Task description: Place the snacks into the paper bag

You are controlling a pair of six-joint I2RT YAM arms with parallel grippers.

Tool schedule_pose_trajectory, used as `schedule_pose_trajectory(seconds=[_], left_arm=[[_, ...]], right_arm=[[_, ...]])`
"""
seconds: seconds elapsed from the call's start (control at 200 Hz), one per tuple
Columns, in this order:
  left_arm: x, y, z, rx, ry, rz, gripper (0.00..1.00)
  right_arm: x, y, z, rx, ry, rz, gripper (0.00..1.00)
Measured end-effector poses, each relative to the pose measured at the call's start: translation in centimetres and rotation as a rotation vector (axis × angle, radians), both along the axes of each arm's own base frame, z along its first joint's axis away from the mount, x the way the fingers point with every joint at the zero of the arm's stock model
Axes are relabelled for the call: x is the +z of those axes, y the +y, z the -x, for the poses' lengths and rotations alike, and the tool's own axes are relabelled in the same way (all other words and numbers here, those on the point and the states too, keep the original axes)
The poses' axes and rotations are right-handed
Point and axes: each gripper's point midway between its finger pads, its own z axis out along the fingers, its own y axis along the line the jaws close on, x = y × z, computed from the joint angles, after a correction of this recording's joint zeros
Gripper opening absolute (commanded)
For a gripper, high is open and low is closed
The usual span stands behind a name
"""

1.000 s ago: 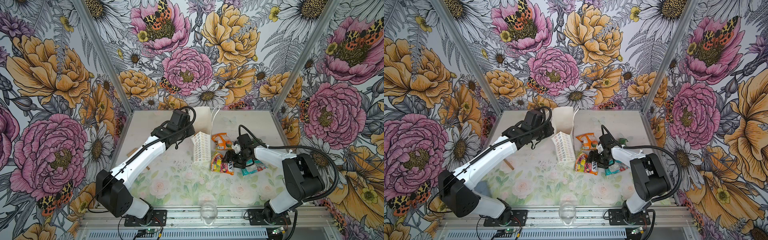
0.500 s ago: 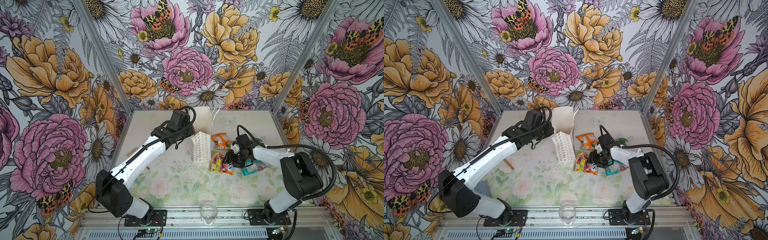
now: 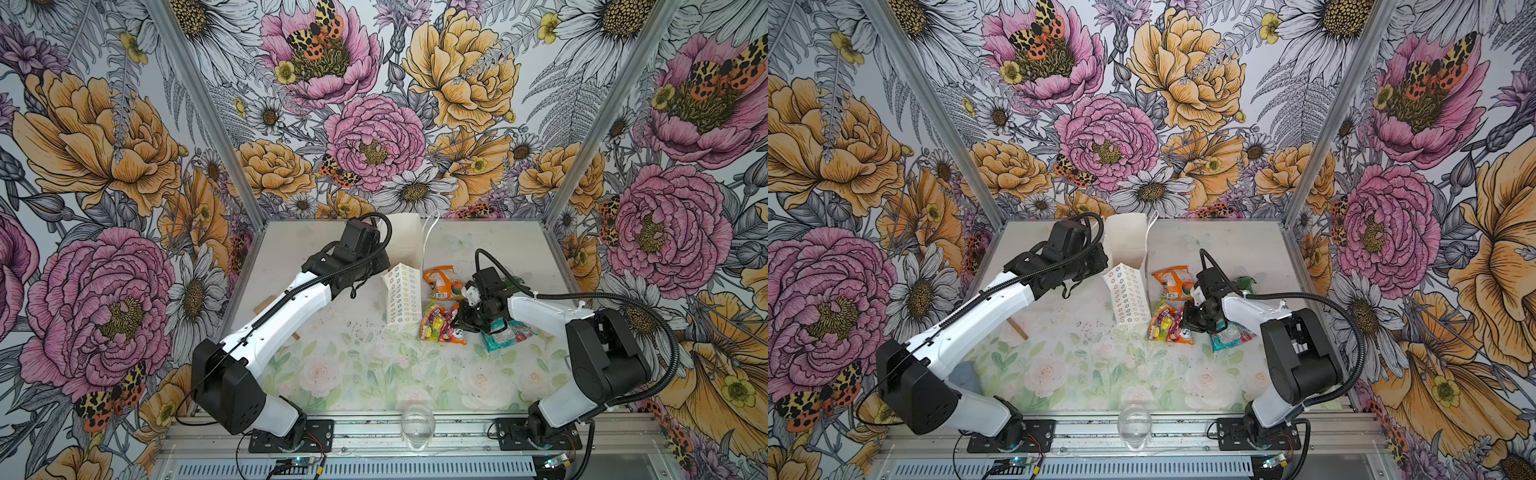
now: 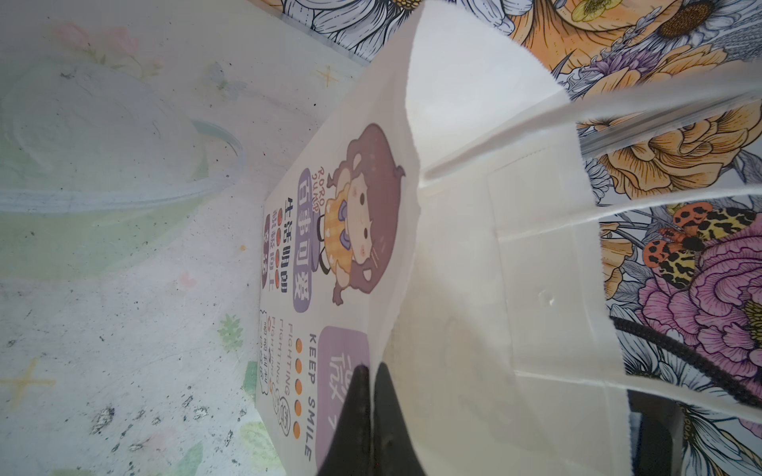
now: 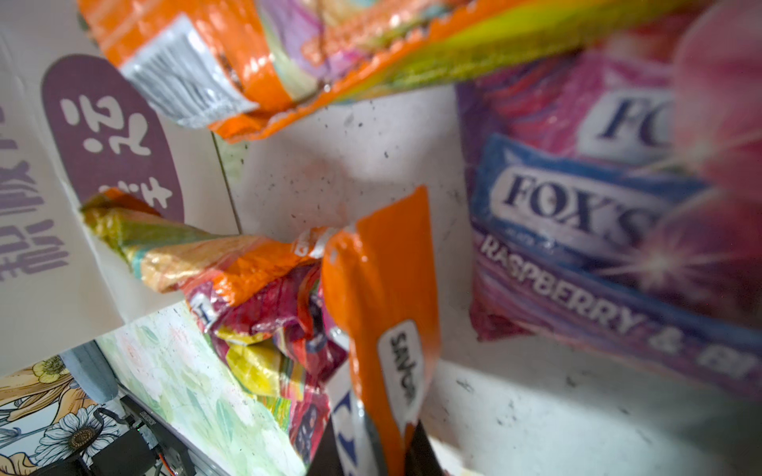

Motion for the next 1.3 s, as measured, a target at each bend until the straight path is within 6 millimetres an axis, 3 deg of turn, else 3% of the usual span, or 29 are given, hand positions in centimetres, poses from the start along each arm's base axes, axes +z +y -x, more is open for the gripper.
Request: schedule_pose_trajectory(seconds=[0.175,0.315,0.595,0.736,0.851,1.021,1.301], left_arm=[[0.0,0.0,0.0,0.000,0.000,0.000,0.00],[0.0,0.0,0.0,0.000,0.000,0.000,0.00],[0.0,0.0,0.0,0.000,0.000,0.000,0.00],[0.0,0.0,0.0,0.000,0.000,0.000,0.00],[0.0,0.0,0.0,0.000,0.000,0.000,0.00],[0.0,0.0,0.0,0.000,-0.001,0.000,0.00],[0.0,0.0,0.0,0.000,-0.001,0.001,0.00]], right_arm=[[0.7,-0.4,0.4,0.013,-0.005,0.018,0.00],[2.3,-0.5,0.3,0.034,-0.032,0.027,0.00],[9.3,-0.8,-2.3,0.096,-0.190,0.068,0.00],[13.2,-2.0,-3.8,0.111,-0.277,0.149,0.00],[17.2,-3.5,-5.1,0.110,-0.362,0.234,0.00],[25.4,-5.0,-7.3,0.102,-0.543,0.323,0.00],[38.5,-4.8,-13.0,0.097,-0.862,0.387,0.00]])
